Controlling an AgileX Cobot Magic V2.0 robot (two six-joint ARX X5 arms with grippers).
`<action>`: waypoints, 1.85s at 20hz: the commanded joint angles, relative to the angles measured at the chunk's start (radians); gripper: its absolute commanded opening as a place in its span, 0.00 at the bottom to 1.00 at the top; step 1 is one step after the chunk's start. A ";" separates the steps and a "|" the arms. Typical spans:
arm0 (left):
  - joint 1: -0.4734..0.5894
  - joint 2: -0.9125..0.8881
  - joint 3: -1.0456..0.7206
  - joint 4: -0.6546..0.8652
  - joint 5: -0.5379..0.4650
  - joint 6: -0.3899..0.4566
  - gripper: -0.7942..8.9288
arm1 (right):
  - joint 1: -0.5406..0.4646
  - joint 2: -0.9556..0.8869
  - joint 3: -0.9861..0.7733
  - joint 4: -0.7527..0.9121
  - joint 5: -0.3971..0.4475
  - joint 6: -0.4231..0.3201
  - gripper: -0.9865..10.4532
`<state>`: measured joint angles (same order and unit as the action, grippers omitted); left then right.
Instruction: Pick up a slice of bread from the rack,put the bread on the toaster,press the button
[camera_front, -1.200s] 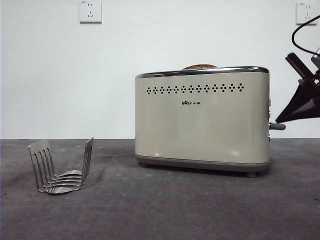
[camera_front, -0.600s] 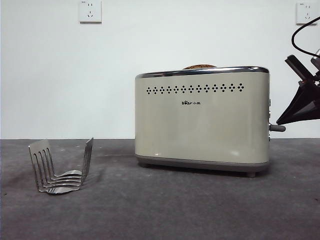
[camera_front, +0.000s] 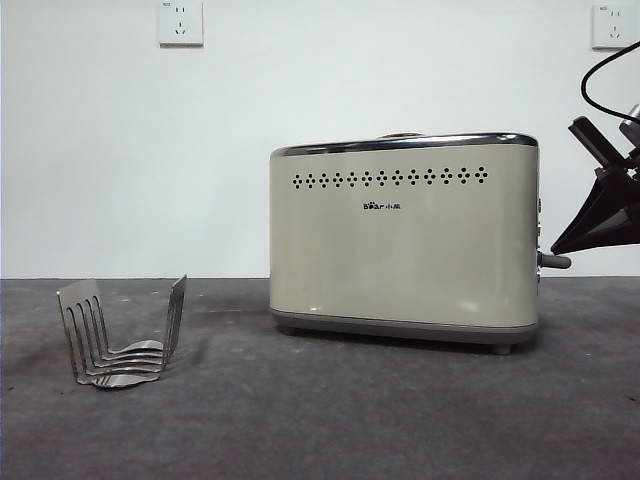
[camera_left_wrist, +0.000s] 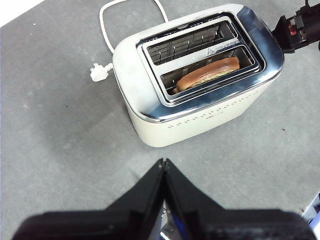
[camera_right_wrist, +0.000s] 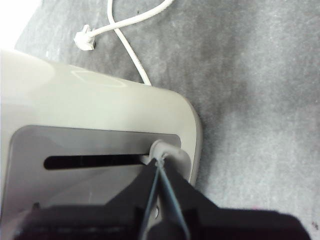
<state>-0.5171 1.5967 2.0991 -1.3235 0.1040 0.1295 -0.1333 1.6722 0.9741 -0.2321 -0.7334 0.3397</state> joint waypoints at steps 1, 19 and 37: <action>0.003 -0.002 -0.005 0.003 0.001 -0.006 0.07 | 0.002 0.045 -0.035 -0.052 0.053 -0.023 0.08; 0.003 -0.002 -0.005 0.003 0.001 -0.006 0.07 | 0.003 -0.232 0.107 -0.201 0.053 -0.031 0.08; 0.003 -0.018 -0.005 0.003 0.005 -0.063 0.07 | 0.003 -0.769 0.415 -0.803 0.449 -0.191 0.09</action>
<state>-0.5171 1.5921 2.0991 -1.3235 0.1047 0.0845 -0.1314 0.9119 1.3884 -1.0267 -0.2935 0.1707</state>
